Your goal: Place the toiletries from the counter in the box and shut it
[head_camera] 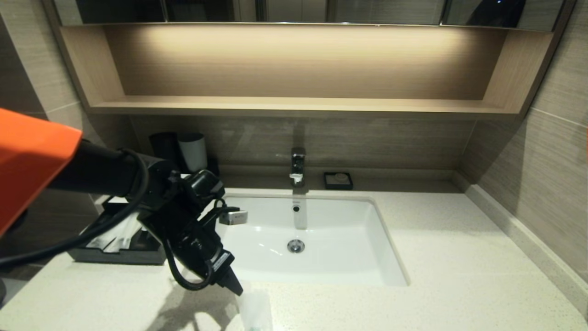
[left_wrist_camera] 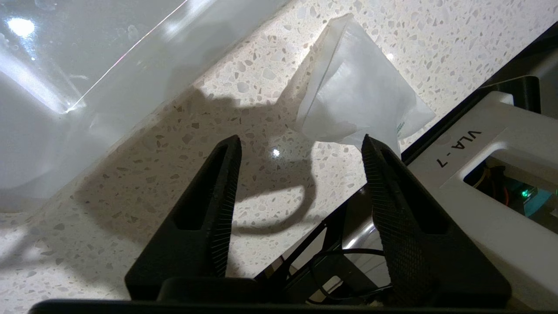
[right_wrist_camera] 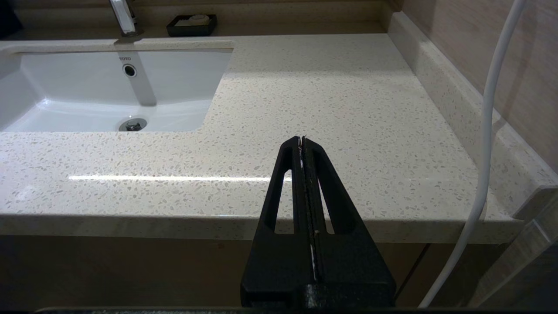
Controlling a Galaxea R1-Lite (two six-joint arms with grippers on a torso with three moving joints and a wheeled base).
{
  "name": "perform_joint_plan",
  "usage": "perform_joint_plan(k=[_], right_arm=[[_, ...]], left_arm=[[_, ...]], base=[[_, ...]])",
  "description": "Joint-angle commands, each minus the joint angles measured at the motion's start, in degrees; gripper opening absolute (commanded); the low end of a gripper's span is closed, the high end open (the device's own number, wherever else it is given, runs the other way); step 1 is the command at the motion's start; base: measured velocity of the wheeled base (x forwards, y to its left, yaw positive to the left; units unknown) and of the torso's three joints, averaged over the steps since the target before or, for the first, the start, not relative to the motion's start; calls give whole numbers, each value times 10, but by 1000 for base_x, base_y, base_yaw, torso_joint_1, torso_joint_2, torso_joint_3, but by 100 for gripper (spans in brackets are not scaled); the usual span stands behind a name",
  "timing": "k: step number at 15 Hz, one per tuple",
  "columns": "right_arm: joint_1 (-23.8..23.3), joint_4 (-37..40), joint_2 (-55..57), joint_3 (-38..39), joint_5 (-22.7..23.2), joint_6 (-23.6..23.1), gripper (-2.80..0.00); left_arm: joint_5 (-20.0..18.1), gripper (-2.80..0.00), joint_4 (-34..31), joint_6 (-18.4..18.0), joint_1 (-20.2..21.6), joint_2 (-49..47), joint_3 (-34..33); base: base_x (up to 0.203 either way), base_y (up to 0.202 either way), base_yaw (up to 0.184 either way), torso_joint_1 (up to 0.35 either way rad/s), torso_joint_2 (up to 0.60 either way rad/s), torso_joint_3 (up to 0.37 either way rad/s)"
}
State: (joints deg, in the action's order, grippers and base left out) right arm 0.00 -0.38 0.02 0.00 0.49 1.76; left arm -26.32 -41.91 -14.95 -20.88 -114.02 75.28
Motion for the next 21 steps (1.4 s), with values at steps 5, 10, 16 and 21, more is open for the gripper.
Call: perform_joint_plan(k=[5,10,16,21], right_arm=[[0,-1,1,0,0,0,-280],[0,-1,1,0,0,0,-280],[0,-1,1,0,0,0,-280],[0,-1,1,0,0,0,-280]], left_arm=[[-17,0,-5,-39,0,-23,5],[-22,0,-4,-40,-7,-32,18],[-27,0,-4,-40,-16,-38,27],[-27,0,-5,-40,-29,-39,35]], base=[[0,0,0,0,0,0],[0,0,0,0,0,0],[0,0,0,0,0,0],[0,0,0,0,0,0]])
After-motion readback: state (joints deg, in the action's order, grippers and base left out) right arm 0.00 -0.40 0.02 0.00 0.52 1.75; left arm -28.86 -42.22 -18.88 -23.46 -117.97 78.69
